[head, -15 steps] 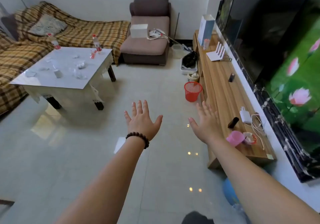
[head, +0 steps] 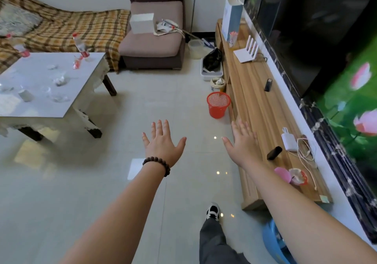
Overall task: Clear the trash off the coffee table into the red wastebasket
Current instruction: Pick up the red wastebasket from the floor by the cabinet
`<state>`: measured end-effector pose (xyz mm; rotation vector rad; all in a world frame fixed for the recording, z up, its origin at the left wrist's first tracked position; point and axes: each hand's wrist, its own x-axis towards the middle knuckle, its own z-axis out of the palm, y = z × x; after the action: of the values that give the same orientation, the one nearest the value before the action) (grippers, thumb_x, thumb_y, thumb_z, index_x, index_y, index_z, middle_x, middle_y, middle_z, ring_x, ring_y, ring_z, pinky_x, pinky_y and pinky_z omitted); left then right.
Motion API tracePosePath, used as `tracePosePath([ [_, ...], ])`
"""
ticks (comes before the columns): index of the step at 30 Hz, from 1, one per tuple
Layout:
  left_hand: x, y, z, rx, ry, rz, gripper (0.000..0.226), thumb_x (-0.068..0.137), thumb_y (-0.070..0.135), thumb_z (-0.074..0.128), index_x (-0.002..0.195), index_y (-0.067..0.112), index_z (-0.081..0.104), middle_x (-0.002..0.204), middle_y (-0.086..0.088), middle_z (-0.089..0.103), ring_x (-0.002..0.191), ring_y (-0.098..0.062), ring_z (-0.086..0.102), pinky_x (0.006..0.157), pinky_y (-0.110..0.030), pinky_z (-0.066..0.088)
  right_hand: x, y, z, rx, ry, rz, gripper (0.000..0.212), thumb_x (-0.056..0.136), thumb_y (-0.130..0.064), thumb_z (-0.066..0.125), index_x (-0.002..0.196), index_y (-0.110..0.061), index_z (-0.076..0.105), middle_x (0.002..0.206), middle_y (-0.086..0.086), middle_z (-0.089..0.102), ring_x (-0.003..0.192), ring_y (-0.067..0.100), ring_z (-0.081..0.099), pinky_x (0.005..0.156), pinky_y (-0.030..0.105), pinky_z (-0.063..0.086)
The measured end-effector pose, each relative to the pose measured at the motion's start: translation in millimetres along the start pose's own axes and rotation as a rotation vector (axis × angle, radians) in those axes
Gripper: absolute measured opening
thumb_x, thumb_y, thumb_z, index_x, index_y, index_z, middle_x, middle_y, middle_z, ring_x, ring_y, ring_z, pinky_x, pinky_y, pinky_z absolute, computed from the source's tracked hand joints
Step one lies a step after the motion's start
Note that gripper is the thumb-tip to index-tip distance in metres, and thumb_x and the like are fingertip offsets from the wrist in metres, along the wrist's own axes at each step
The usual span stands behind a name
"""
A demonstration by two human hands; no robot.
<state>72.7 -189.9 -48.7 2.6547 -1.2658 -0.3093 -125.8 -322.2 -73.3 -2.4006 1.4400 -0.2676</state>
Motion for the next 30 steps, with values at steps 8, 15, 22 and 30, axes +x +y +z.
tracePosePath([
  [8, 157.0, 62.6, -6.0, -0.001, -0.023, -0.028, 0.084, 0.095, 0.062, 0.031, 0.158, 0.015, 0.002, 0.168, -0.004, 0.002, 0.154, -0.021, -0.005, 0.121, -0.051, -0.005, 161.5, 35.1, -12.5, 0.040, -0.033, 0.070, 0.064, 0.094, -0.046, 0.038, 0.148, -0.018, 0.018, 0.160, 0.008, 0.009, 0.147, 0.023, 0.003, 0.117, 0.042, 0.004],
  [15, 252.0, 89.6, 2.0, -0.010, -0.066, -0.024, 0.084, 0.094, 0.062, 0.033, 0.158, 0.016, 0.003, 0.168, -0.006, 0.003, 0.154, -0.023, -0.005, 0.121, -0.052, -0.005, 256.0, 37.8, -3.2, 0.045, -0.053, 0.080, 0.064, 0.093, -0.044, 0.041, 0.147, -0.018, 0.021, 0.159, 0.008, 0.011, 0.147, 0.023, 0.005, 0.118, 0.046, 0.006],
  [22, 367.9, 92.8, 14.3, -0.008, -0.097, 0.009, 0.084, 0.095, 0.063, 0.031, 0.158, 0.016, 0.002, 0.168, -0.006, 0.003, 0.154, -0.022, -0.004, 0.121, -0.052, -0.005, 355.8, 34.7, 21.0, 0.031, -0.070, 0.112, 0.063, 0.094, -0.045, 0.039, 0.148, -0.019, 0.019, 0.159, 0.006, 0.010, 0.147, 0.021, 0.004, 0.118, 0.044, 0.004],
  [30, 548.3, 85.1, 23.3, 0.038, -0.185, 0.104, 0.084, 0.094, 0.063, 0.031, 0.158, 0.017, 0.003, 0.168, -0.006, 0.004, 0.154, -0.023, -0.004, 0.120, -0.052, -0.005, 502.5, 13.2, 51.6, 0.042, -0.068, 0.250, 0.063, 0.094, -0.043, 0.042, 0.148, -0.017, 0.022, 0.159, 0.008, 0.012, 0.147, 0.022, 0.005, 0.118, 0.043, 0.006],
])
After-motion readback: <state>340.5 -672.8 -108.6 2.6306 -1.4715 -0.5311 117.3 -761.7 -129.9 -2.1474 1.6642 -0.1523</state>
